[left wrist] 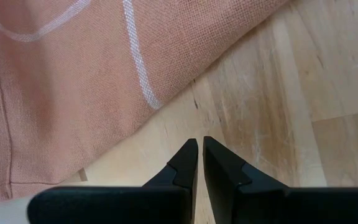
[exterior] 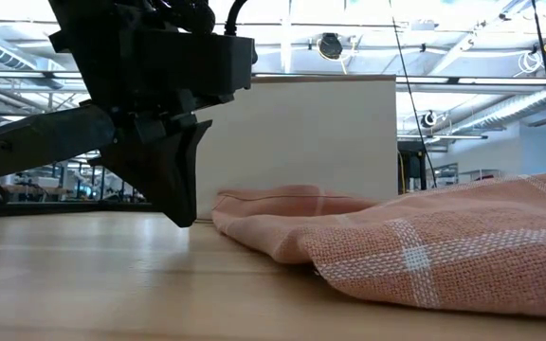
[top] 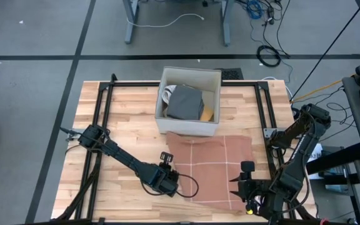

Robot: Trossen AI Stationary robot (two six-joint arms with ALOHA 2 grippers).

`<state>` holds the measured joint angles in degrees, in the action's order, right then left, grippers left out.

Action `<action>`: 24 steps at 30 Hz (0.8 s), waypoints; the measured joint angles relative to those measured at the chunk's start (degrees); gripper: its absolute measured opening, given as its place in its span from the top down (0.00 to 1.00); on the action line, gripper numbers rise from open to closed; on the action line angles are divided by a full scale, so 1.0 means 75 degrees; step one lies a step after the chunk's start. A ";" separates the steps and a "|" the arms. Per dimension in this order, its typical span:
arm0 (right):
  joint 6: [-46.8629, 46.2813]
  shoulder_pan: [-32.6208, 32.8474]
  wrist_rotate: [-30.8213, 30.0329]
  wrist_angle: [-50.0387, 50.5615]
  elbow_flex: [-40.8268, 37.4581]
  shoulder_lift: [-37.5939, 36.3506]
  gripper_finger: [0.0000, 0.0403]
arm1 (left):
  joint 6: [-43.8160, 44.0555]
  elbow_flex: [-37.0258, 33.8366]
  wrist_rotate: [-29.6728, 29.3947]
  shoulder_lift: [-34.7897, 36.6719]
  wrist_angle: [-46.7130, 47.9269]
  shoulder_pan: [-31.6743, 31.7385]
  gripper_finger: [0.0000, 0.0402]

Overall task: Fold towel
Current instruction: Fold the brown towel with white checkered lines

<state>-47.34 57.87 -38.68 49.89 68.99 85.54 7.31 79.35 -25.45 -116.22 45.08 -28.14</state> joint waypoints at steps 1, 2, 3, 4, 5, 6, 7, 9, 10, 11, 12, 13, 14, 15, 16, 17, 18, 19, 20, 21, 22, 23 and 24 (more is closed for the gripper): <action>0.0004 0.0000 0.0000 -0.0001 0.0000 0.0000 0.57 | 0.0003 0.0000 0.0000 0.0000 0.0000 0.0000 0.92; 0.0007 -0.0001 -0.0003 -0.0012 0.0000 0.0021 0.57 | 0.0002 0.0000 0.0000 0.0000 0.0000 -0.0003 0.92; 0.0008 -0.0003 -0.0013 -0.0048 0.0000 0.0057 0.57 | 0.0003 0.0000 0.0000 0.0000 0.0000 -0.0003 0.92; 0.0024 -0.0003 -0.0039 -0.0090 -0.0003 0.0115 0.57 | 0.0003 0.0000 0.0000 0.0000 0.0001 -0.0003 0.92; 0.0067 -0.0007 -0.0067 -0.0131 -0.0003 0.0203 0.57 | 0.0003 0.0000 0.0000 0.0000 0.0000 -0.0001 0.92; 0.0126 -0.0026 -0.0062 -0.0208 -0.0006 0.0283 0.57 | 0.0002 0.0000 0.0000 0.0000 0.0002 0.0000 0.92; 0.0195 -0.0055 -0.0050 -0.0323 -0.0006 0.0393 0.57 | -0.0003 0.0000 -0.0002 0.0000 -0.0003 -0.0002 0.92; 0.0304 -0.0100 0.0067 -0.0518 -0.0006 0.0603 0.57 | -0.0194 0.0000 -0.0002 0.0000 -0.0152 0.0023 0.92; 0.0337 -0.0125 0.0169 -0.0575 -0.0006 0.0711 0.57 | -0.0425 0.0000 0.0000 0.0000 -0.0293 0.0053 0.92; 0.0358 -0.0143 0.0263 -0.0669 -0.0006 0.0814 0.57 | -0.0703 0.0003 -0.0003 0.0000 -0.0383 0.0085 0.92; 0.0395 -0.0166 0.0327 -0.0780 -0.0006 0.0920 0.57 | -0.0963 0.0003 -0.0005 0.0000 -0.0427 0.0126 0.92; 0.0406 -0.0169 0.0347 -0.0882 -0.0006 0.1040 0.57 | -0.1204 0.0003 -0.0006 0.0000 -0.0464 0.0166 0.92; 0.0424 -0.0174 0.0343 -0.0998 -0.0006 0.1156 0.57 | -0.1402 0.0003 -0.0007 0.0000 -0.0493 0.0197 0.92; 0.0503 -0.0198 0.0345 -0.1167 -0.0006 0.1283 0.57 | -0.1572 0.0003 -0.0008 0.0000 -0.0500 0.0233 0.92; 0.0618 -0.0220 0.0338 -0.1389 -0.0006 0.1424 0.57 | -0.1723 0.0003 -0.0010 0.0000 -0.0509 0.0273 0.92; 0.0748 -0.0238 0.0341 -0.1637 -0.0006 0.1554 0.58 | -0.1851 0.0003 -0.0008 0.0000 -0.0510 0.0311 0.92; 0.0909 -0.0263 0.0339 -0.1898 -0.0006 0.1696 0.57 | -0.1903 0.0003 -0.0008 0.0000 -0.0507 0.0344 0.92; 0.1058 -0.0292 0.0353 -0.2163 -0.0006 0.1842 0.58 | -0.1901 0.0003 -0.0006 0.0000 -0.0507 0.0381 0.92; 0.1222 -0.0327 0.0364 -0.2388 -0.0006 0.1990 0.58 | -0.1860 0.0003 -0.0008 0.0000 -0.0513 0.0418 0.92; 0.1338 -0.0361 0.0375 -0.2533 -0.0006 0.2112 0.58 | -0.1823 0.0003 -0.0008 0.0000 -0.0516 0.0458 0.92; 0.1388 -0.0377 0.0395 -0.2615 -0.0006 0.2235 0.58 | -0.1822 0.0003 -0.0008 0.0000 -0.0517 0.0494 0.92; 0.1389 -0.0404 0.0399 -0.2640 -0.0006 0.2333 0.58 | -0.1830 0.0003 -0.0008 0.0000 -0.0519 0.0521 0.92; 0.1366 -0.0423 0.0401 -0.2620 -0.0006 0.2420 0.58 | -0.1848 0.0003 -0.0011 0.0000 -0.0526 0.0551 0.92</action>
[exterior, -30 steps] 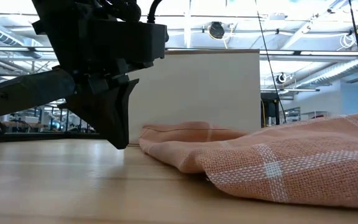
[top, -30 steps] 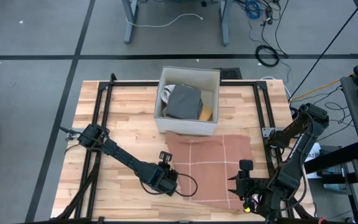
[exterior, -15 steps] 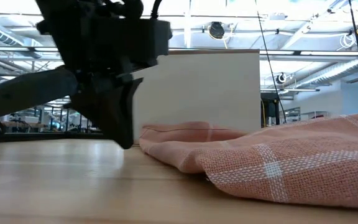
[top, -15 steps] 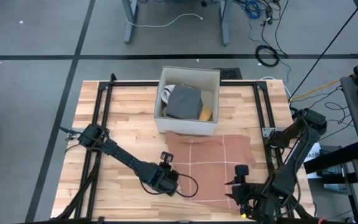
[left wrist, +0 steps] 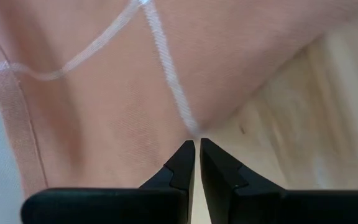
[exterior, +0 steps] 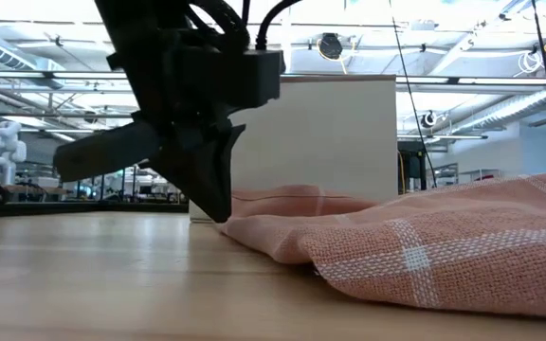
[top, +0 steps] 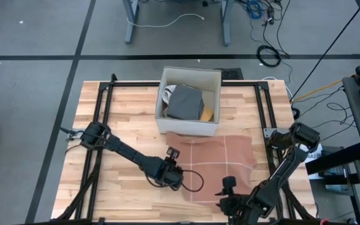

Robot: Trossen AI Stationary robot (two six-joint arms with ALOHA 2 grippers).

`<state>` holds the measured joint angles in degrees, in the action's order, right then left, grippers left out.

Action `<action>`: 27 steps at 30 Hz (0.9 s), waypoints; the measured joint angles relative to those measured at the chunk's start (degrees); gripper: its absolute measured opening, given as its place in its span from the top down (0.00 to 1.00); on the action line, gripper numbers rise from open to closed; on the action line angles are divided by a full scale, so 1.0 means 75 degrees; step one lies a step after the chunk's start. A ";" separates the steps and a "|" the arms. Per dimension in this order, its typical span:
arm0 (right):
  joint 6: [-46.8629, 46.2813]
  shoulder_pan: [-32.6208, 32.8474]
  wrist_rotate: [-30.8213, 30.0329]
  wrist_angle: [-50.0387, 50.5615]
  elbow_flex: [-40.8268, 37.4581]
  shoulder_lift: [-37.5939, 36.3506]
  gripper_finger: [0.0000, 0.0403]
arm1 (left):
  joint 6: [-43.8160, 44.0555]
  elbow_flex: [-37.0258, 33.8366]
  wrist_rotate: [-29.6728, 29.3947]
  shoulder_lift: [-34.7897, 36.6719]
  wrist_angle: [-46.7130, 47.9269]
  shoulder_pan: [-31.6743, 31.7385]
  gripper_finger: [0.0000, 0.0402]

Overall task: Fold towel
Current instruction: Fold the brown towel with white checkered lines

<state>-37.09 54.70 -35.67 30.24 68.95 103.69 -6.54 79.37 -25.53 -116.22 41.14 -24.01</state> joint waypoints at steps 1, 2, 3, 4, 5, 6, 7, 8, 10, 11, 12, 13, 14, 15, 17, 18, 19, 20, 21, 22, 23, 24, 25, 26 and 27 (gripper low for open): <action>-0.0047 -0.0013 -0.0001 0.0030 0.0000 0.0073 0.58 | 0.0003 0.0000 0.0002 0.0000 -0.0020 0.0030 0.92; -0.0085 -0.0042 0.0003 0.0054 0.0000 0.0143 0.58 | 0.0005 0.0000 0.0002 0.0000 -0.0028 0.0051 0.92; -0.0119 -0.0062 -0.0004 0.0049 0.0000 0.0198 0.58 | 0.0005 0.0000 0.0002 0.0000 -0.0028 0.0080 0.92; -0.0138 -0.0096 0.0008 0.0040 0.0000 0.0239 0.58 | 0.0003 0.0000 0.0002 0.0000 -0.0033 0.0096 0.92; -0.0144 -0.0131 0.0002 -0.0026 0.0000 0.0282 0.58 | 0.0005 0.0000 0.0002 0.0000 -0.0045 0.0116 0.92; -0.0152 -0.0163 0.0007 -0.0099 0.0000 0.0307 0.58 | 0.0005 0.0000 0.0002 0.0000 -0.0046 0.0126 0.92; -0.0153 -0.0192 0.0000 -0.0156 0.0000 0.0336 0.58 | 0.0005 0.0000 0.0002 0.0000 -0.0048 0.0135 0.92; -0.0153 -0.0216 0.0009 -0.0231 0.0000 0.0360 0.58 | 0.0005 0.0000 0.0002 0.0000 -0.0048 0.0149 0.92; -0.0160 -0.0251 0.0015 -0.0403 0.0000 0.0412 0.58 | 0.0005 0.0000 0.0002 0.0000 -0.0072 0.0172 0.92; -0.0162 -0.0254 0.0024 -0.0467 0.0000 0.0441 0.58 | 0.0005 0.0000 0.0005 0.0000 -0.0129 0.0172 0.92; -0.0162 -0.0251 0.0047 -0.0554 0.0000 0.0475 0.58 | 0.0008 0.0000 0.0003 0.0000 -0.0217 0.0172 0.92; -0.0159 -0.0251 0.0098 -0.0676 0.0000 0.0526 0.58 | 0.0028 0.0000 0.0005 0.0000 -0.0343 0.0175 0.92; -0.0162 -0.0248 0.0141 -0.0778 0.0000 0.0570 0.58 | 0.0088 0.0000 0.0005 0.0000 -0.0472 0.0173 0.92; -0.0162 -0.0248 0.0158 -0.0847 0.0000 0.0634 0.58 | 0.0191 0.0000 0.0007 0.0000 -0.0603 0.0169 0.92; -0.0159 -0.0252 0.0176 -0.0982 0.0000 0.0769 0.58 | 0.0389 0.0000 0.0006 0.0000 -0.0931 0.0165 0.92; -0.0156 -0.0266 0.0201 -0.1044 0.0000 0.0835 0.58 | 0.0462 0.0000 0.0008 0.0000 -0.1126 0.0163 0.92; -0.0153 -0.0289 0.0242 -0.1104 0.0000 0.0898 0.58 | 0.0559 0.0000 0.0008 0.0000 -0.1301 0.0163 0.92; -0.0149 -0.0307 0.0304 -0.1176 0.0000 0.0944 0.58 | 0.0677 0.0000 0.0008 0.0000 -0.1465 0.0166 0.92; -0.0120 -0.0341 0.0391 -0.1257 0.0000 0.0992 0.58 | 0.0828 0.0000 0.0008 0.0000 -0.1623 0.0166 0.92; -0.0103 -0.0352 0.0411 -0.1328 0.0000 0.1041 0.58 | 0.0970 0.0000 0.0008 0.0000 -0.1779 0.0169 0.92; -0.0098 -0.0364 0.0475 -0.1386 0.0000 0.1082 0.58 | 0.1122 0.0000 0.0008 0.0000 -0.1936 0.0169 0.92; -0.0048 -0.0388 0.0553 -0.1438 0.0000 0.1124 0.58 | 0.1291 0.0000 0.0008 0.0000 -0.2082 0.0169 0.92; -0.0015 -0.0403 0.0645 -0.1477 0.0000 0.1156 0.58 | 0.1453 0.0000 0.0008 0.0000 -0.2194 0.0169 0.92; 0.0014 -0.0405 0.0703 -0.1510 0.0000 0.1176 0.58 | 0.1575 0.0000 0.0008 0.0000 -0.2297 0.0166 0.92; 0.0045 -0.0405 0.0727 -0.1533 0.0000 0.1179 0.58 | 0.1604 0.0000 0.0011 0.0000 -0.2398 0.0167 0.92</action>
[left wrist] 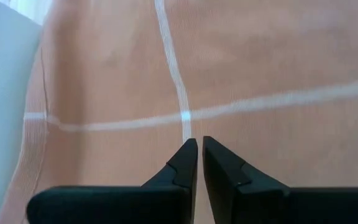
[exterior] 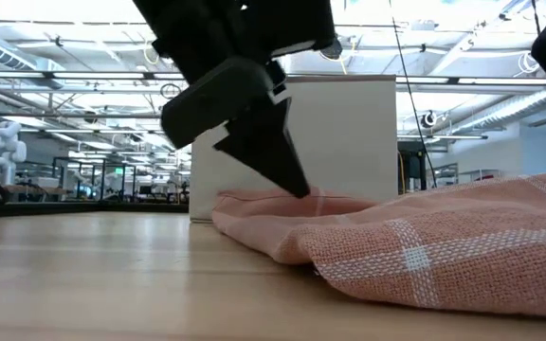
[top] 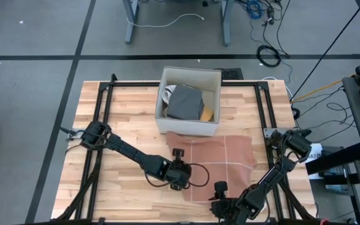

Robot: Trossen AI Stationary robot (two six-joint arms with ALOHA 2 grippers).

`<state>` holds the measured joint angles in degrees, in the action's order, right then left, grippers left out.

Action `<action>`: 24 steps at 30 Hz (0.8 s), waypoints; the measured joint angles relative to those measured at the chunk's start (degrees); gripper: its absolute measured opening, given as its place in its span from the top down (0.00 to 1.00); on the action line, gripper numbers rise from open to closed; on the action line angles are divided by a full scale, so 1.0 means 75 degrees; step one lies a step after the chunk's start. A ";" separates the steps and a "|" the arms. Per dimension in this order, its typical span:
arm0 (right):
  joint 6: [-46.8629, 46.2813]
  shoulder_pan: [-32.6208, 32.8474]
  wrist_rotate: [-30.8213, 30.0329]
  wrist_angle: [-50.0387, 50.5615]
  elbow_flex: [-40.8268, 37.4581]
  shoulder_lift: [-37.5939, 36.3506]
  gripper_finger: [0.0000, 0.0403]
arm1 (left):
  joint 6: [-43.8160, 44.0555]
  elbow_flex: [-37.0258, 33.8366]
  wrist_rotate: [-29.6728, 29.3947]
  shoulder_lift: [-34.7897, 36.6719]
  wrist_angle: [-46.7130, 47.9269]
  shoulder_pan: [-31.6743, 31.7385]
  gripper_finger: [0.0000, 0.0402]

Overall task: Fold towel
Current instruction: Fold the brown towel with white checkered lines

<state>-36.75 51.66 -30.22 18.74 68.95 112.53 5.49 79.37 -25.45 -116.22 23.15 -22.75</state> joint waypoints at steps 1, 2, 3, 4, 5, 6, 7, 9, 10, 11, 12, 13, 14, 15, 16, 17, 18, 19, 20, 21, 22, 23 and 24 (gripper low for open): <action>0.0005 0.0000 0.0003 -0.0010 0.0000 0.0000 0.58 | 0.0001 0.0000 -0.0003 0.0000 -0.0111 -0.0001 0.92; 0.0026 0.0000 0.0002 -0.0016 0.0000 0.0000 0.58 | 0.0004 0.0000 -0.0002 0.0000 -0.0203 -0.0001 0.92; 0.0053 0.0003 0.0006 -0.0016 0.0000 0.0000 0.58 | 0.0004 0.0000 0.0000 0.0000 -0.0284 -0.0001 0.92; 0.0062 0.0003 0.0014 -0.0010 0.0000 0.0000 0.58 | 0.0007 0.0000 0.0000 0.0000 -0.0384 0.0005 0.92; 0.0063 0.0003 0.0014 -0.0013 0.0000 0.0000 0.58 | 0.0010 0.0000 0.0000 0.0000 -0.0516 0.0019 0.92; 0.0061 0.0003 0.0015 -0.0014 0.0000 -0.0001 0.58 | 0.0011 0.0000 0.0000 0.0000 -0.0633 0.0031 0.92; 0.0058 0.0004 0.0016 -0.0016 0.0000 0.0000 0.58 | 0.0016 0.0000 0.0000 0.0000 -0.0736 0.0046 0.92; 0.0055 0.0006 0.0015 -0.0017 0.0000 0.0000 0.58 | 0.0013 0.0000 0.0000 0.0000 -0.0902 0.0051 0.92; 0.0055 0.0009 0.0014 -0.0020 0.0000 -0.0001 0.58 | 0.0016 0.0000 -0.0002 0.0000 -0.0966 0.0051 0.92; 0.0055 0.0009 0.0016 -0.0024 0.0000 -0.0001 0.58 | 0.0016 0.0000 -0.0001 0.0000 -0.1002 0.0051 0.92; 0.0055 0.0009 0.0017 -0.0030 0.0000 0.0000 0.58 | 0.0010 0.0000 -0.0001 0.0000 -0.0999 0.0048 0.92; 0.0055 0.0009 0.0014 -0.0035 0.0000 0.0000 0.58 | 0.0006 0.0000 0.0000 0.0000 -0.0988 0.0048 0.92; 0.0055 0.0009 0.0014 -0.0043 0.0000 0.0000 0.58 | -0.0015 0.0000 0.0000 0.0000 -0.0988 0.0048 0.92; 0.0055 0.0009 0.0014 -0.0043 0.0000 -0.0003 0.58 | -0.0142 0.0000 0.0003 0.0000 -0.0990 0.0078 0.92; 0.0055 0.0009 0.0014 -0.0041 0.0000 -0.0003 0.58 | -0.0286 0.0000 0.0007 0.0000 -0.0990 0.0119 0.92; 0.0055 0.0009 0.0014 -0.0043 0.0000 -0.0003 0.58 | -0.0321 0.0000 0.0006 0.0000 -0.0985 0.0166 0.92; 0.0054 0.0009 0.0014 -0.0041 0.0000 -0.0003 0.58 | -0.0330 0.0000 0.0003 0.0000 -0.0982 0.0199 0.92; 0.0052 0.0009 0.0014 -0.0041 0.0000 -0.0003 0.58 | -0.0320 0.0000 0.0001 0.0000 -0.0984 0.0226 0.92; 0.0052 0.0013 0.0013 -0.0041 0.0000 -0.0003 0.58 | -0.0245 0.0000 -0.0003 0.0000 -0.0995 0.0249 0.92; 0.0052 0.0022 0.0012 -0.0041 0.0000 -0.0003 0.58 | -0.0108 0.0000 -0.0003 0.0000 -0.1029 0.0250 0.92; 0.0066 0.0023 0.0011 -0.0036 0.0000 -0.0003 0.58 | 0.0060 0.0000 0.0001 0.0000 -0.1069 0.0237 0.92; 0.0102 0.0023 0.0013 -0.0032 0.0000 -0.0003 0.58 | 0.0209 0.0000 0.0003 0.0000 -0.1077 0.0224 0.92; 0.0120 0.0023 0.0011 -0.0032 0.0000 -0.0003 0.58 | 0.0256 0.0000 0.0005 0.0000 -0.1054 0.0207 0.92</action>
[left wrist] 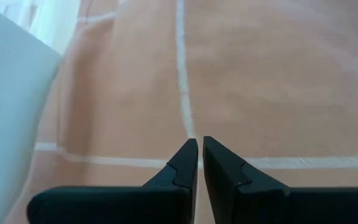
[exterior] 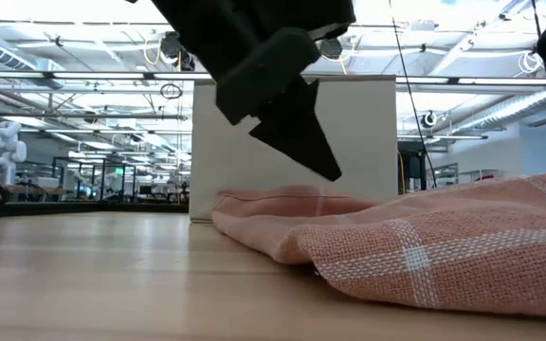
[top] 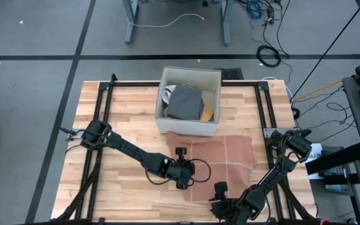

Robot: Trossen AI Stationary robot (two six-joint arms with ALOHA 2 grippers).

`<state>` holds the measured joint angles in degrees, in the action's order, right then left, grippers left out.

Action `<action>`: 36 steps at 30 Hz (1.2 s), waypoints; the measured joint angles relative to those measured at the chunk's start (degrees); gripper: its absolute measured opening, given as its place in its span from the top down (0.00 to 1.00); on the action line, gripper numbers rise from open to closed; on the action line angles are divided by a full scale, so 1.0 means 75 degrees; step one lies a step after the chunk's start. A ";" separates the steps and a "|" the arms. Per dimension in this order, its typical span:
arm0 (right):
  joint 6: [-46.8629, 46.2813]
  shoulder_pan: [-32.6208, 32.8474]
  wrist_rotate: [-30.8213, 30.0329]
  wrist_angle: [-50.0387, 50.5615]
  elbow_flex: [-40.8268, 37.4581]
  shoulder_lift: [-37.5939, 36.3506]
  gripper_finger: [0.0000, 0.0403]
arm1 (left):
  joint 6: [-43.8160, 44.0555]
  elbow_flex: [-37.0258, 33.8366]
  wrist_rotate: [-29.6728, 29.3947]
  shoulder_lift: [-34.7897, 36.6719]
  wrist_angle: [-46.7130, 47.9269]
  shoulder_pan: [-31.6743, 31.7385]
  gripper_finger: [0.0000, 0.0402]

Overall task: Fold towel
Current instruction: Fold the brown towel with white checkered lines

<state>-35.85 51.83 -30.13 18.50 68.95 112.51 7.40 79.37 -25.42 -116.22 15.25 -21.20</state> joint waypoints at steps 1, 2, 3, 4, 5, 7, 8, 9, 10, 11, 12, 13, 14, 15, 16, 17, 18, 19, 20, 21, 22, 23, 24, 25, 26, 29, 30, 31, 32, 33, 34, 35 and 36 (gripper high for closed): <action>0.0013 0.0000 0.0000 0.0000 0.0000 0.0000 0.58 | 0.0085 0.0000 0.0016 0.0000 0.0080 -0.0033 0.92; 0.0021 0.0000 0.0000 0.0000 0.0000 0.0000 0.58 | 0.0116 0.0000 0.0058 0.0000 0.0176 -0.0057 0.92; 0.0023 0.0000 0.0000 0.0000 0.0000 0.0000 0.58 | 0.0119 0.0000 0.0134 0.0000 0.0214 -0.0077 0.92; 0.0023 0.0000 0.0000 0.0000 0.0000 0.0000 0.58 | 0.0124 0.0000 0.0222 0.0000 0.0272 -0.0083 0.92; 0.0027 0.0000 0.0000 0.0000 0.0000 0.0000 0.58 | 0.0127 0.0000 0.0283 0.0000 0.0358 -0.0100 0.92; 0.0022 0.0000 0.0009 0.0000 0.0000 0.0000 0.58 | 0.0159 0.0000 0.0326 0.0000 0.0589 -0.0192 0.92; 0.0014 0.0000 0.0014 0.0000 0.0000 0.0000 0.58 | 0.0161 0.0000 0.0325 0.0000 0.0742 -0.0250 0.92; 0.0008 0.0000 0.0015 0.0000 0.0000 0.0000 0.58 | 0.0167 0.0000 0.0326 0.0000 0.0878 -0.0331 0.92; 0.0010 0.0000 0.0015 -0.0002 0.0000 0.0000 0.58 | 0.0183 0.0000 0.0331 0.0000 0.0979 -0.0423 0.92; 0.0015 0.0000 0.0017 -0.0003 0.0000 0.0000 0.58 | 0.0218 0.0000 0.0336 0.0000 0.1073 -0.0528 0.92; 0.0026 0.0000 0.0017 -0.0003 0.0000 0.0000 0.58 | 0.0269 0.0000 0.0342 0.0000 0.1161 -0.0641 0.92; 0.0062 0.0000 0.0017 -0.0006 0.0000 -0.0001 0.58 | 0.0323 0.0000 0.0348 0.0000 0.1205 -0.0759 0.92; 0.0096 0.0000 0.0018 -0.0006 0.0000 -0.0003 0.58 | 0.0351 0.0000 0.0354 0.0000 0.1229 -0.0879 0.92; 0.0141 -0.0006 0.0017 -0.0007 0.0000 -0.0003 0.58 | 0.0354 0.0000 0.0354 0.0000 0.1240 -0.0997 0.92; 0.0196 -0.0033 0.0009 -0.0012 0.0000 -0.0003 0.58 | 0.0358 0.0000 0.0348 0.0000 0.1256 -0.1125 0.92; 0.0256 -0.0064 0.0012 -0.0030 0.0000 -0.0003 0.58 | 0.0368 0.0000 0.0325 0.0000 0.1281 -0.1242 0.92; 0.0312 -0.0108 0.0010 -0.0048 0.0000 -0.0003 0.58 | 0.0384 0.0000 0.0306 0.0000 0.1310 -0.1351 0.92; 0.0353 -0.0168 0.0007 -0.0050 0.0000 -0.0003 0.58 | 0.0420 0.0000 0.0301 0.0000 0.1334 -0.1451 0.92; 0.0403 -0.0241 0.0000 -0.0050 0.0000 -0.0003 0.58 | 0.0495 0.0000 0.0301 0.0000 0.1348 -0.1544 0.92; 0.0455 -0.0314 0.0000 -0.0056 0.0000 -0.0003 0.58 | 0.0584 0.0000 0.0298 0.0000 0.1387 -0.1624 0.92; 0.0490 -0.0386 -0.0003 -0.0067 0.0000 -0.0003 0.58 | 0.0672 0.0000 0.0293 0.0000 0.1449 -0.1688 0.92; 0.0521 -0.0465 -0.0008 -0.0074 0.0000 -0.0003 0.58 | 0.0780 -0.0002 0.0288 0.0000 0.1515 -0.1731 0.92; 0.0559 -0.0544 -0.0009 -0.0078 0.0000 -0.0003 0.58 | 0.0896 -0.0034 0.0274 0.0000 0.1511 -0.1762 0.92; 0.0606 -0.0623 -0.0006 -0.0089 0.0000 -0.0003 0.58 | 0.0997 -0.0100 0.0261 0.0000 0.1490 -0.1787 0.92; 0.0663 -0.0691 -0.0006 -0.0109 0.0000 -0.0003 0.58 | 0.1108 -0.0197 0.0249 0.0003 0.1491 -0.1796 0.92; 0.0788 -0.0882 0.0011 -0.0132 0.0000 -0.0003 0.58 | 0.1390 -0.0611 0.0247 0.0003 0.1357 -0.1795 0.92; 0.0822 -0.0934 0.0030 -0.0142 0.0000 0.0001 0.59 | 0.1443 -0.0779 0.0203 0.0003 0.1148 -0.1794 0.92; 0.0839 -0.0968 0.0035 -0.0169 0.0000 0.0021 0.60 | 0.1505 -0.0924 0.0049 0.0003 0.0925 -0.1795 0.92; 0.0844 -0.0982 0.0038 -0.0190 0.0003 0.0050 0.61 | 0.1531 -0.1042 -0.0105 0.0012 0.0721 -0.1800 0.92; 0.0847 -0.0987 0.0037 -0.0200 0.0003 0.0089 0.62 | 0.1535 -0.1129 -0.0279 0.0012 0.0568 -0.1815 0.92; 0.0847 -0.1006 0.0059 -0.0210 0.0003 0.0128 0.63 | 0.1537 -0.1178 -0.0444 0.0012 0.0485 -0.1842 0.92; 0.0847 -0.1008 0.0101 -0.0214 0.0003 0.0151 0.64 | 0.1519 -0.1202 -0.0641 0.0012 0.0456 -0.1870 0.92; 0.0844 -0.1008 0.0210 -0.0209 0.0003 0.0160 0.65 | 0.1405 -0.1218 -0.0880 0.0012 0.0459 -0.1887 0.92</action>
<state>-29.52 44.27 -28.55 16.93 68.97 113.71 17.94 70.24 -32.01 -116.14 18.69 -35.35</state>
